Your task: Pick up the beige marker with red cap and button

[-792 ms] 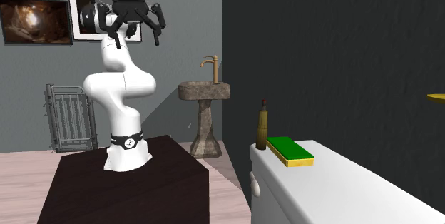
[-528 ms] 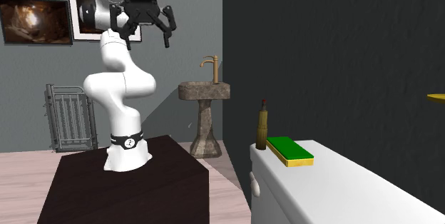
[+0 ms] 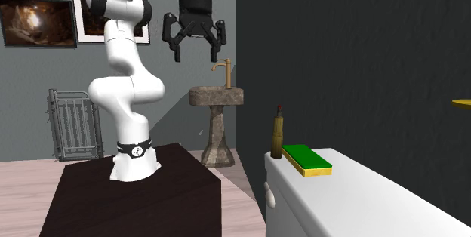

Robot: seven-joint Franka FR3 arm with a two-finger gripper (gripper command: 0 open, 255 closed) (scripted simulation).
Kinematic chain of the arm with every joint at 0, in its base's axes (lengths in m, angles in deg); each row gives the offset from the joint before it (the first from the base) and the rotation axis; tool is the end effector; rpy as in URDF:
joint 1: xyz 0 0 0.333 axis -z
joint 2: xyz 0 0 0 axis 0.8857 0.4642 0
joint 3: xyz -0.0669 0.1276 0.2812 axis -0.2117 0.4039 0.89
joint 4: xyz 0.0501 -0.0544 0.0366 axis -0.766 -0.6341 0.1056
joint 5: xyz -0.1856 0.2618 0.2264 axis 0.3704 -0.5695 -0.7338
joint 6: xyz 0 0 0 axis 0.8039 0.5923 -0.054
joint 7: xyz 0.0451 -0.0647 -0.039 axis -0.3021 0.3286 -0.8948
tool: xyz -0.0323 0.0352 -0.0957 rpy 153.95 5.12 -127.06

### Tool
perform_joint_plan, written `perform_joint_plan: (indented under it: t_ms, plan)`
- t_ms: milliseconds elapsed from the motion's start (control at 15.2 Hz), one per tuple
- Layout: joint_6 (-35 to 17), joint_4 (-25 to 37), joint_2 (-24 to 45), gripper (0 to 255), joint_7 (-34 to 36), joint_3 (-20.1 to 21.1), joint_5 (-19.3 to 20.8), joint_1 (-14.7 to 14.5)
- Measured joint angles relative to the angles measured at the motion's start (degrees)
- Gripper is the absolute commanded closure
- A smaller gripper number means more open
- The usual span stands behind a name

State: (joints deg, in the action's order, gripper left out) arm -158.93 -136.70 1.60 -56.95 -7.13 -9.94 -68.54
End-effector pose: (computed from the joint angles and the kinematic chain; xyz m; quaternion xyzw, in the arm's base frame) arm 0.3932 0.1052 0.5850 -0.9982 0.0271 0.0521 0.0135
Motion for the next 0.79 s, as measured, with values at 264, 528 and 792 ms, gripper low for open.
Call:
perform_joint_plan:
  t_ms: [264, 528, 792]
  plan:
    - [0.1, 6.4, 8.9, 0, 2.7, 4.0, 1.0, -1.8]
    - [0.6, 13.2, 18.0, 0, 5.6, 7.7, 2.9, -3.8]
    - [2.1, 21.0, 27.7, 0, 8.0, 10.4, 5.8, -6.0]
